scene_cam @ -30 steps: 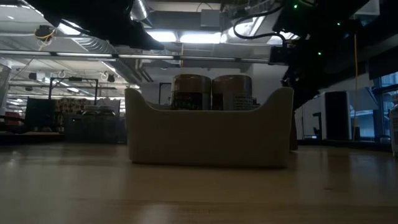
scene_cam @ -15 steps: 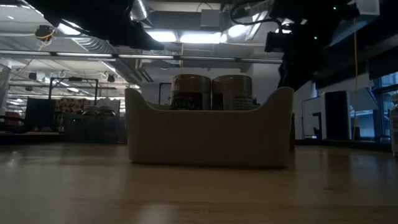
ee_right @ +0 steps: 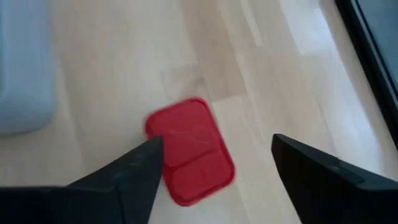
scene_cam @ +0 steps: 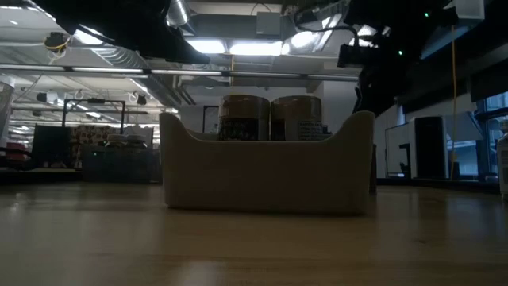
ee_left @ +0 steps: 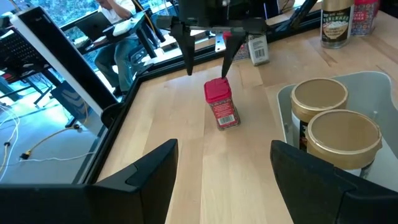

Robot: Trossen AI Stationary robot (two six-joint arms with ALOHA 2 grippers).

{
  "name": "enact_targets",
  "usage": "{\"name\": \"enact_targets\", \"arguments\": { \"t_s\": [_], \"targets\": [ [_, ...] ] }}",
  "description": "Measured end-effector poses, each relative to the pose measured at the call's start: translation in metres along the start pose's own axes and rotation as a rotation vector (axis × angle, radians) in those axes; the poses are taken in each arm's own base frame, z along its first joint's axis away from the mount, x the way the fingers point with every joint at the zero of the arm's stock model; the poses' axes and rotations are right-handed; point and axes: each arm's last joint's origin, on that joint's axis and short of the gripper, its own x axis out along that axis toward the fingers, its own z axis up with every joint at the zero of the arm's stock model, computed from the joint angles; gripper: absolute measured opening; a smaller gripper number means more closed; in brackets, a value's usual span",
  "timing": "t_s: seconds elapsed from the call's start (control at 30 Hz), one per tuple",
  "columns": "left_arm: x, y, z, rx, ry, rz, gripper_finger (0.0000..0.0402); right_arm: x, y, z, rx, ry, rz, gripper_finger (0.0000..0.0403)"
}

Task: Sort spices by type
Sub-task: Put the top red seasoning can into the white bin

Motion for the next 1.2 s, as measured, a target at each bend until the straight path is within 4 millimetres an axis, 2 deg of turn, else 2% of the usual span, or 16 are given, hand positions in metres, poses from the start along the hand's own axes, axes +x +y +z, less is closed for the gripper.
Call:
{"name": "enact_targets", "arguments": {
  "t_s": [0.2,0.37,0.5,0.77,0.9,1.2],
  "targets": [
    [0.0,0.0,0.0,0.0,0.0,0.0,0.0239,0.004,0.002,-0.007,-0.006,0.03,0.047,0.036],
    [0.0,0.0,0.0,0.001,0.0,0.0,0.0239,0.004,0.004,-0.005,-0.009,0.015,0.112,0.0382],
    [0.0,0.0,0.0,0.001,0.0,0.0,0.0239,0.005,0.003,-0.003,-0.036,-0.003,0.115,0.0385],
    [0.0,0.0,0.0,0.001,0.003,-0.001,0.0239,0.013,-0.014,0.001,0.017,-0.06,0.177,0.0386],
    [0.0,0.0,0.0,0.001,0.003,-0.002,0.0239,0.026,-0.014,-0.014,0.034,-0.046,0.249,0.0386],
    [0.0,0.0,0.0,0.001,-0.001,0.0,0.0239,0.041,-0.01,-0.037,0.069,-0.03,0.25,0.0386]
  ]
}}
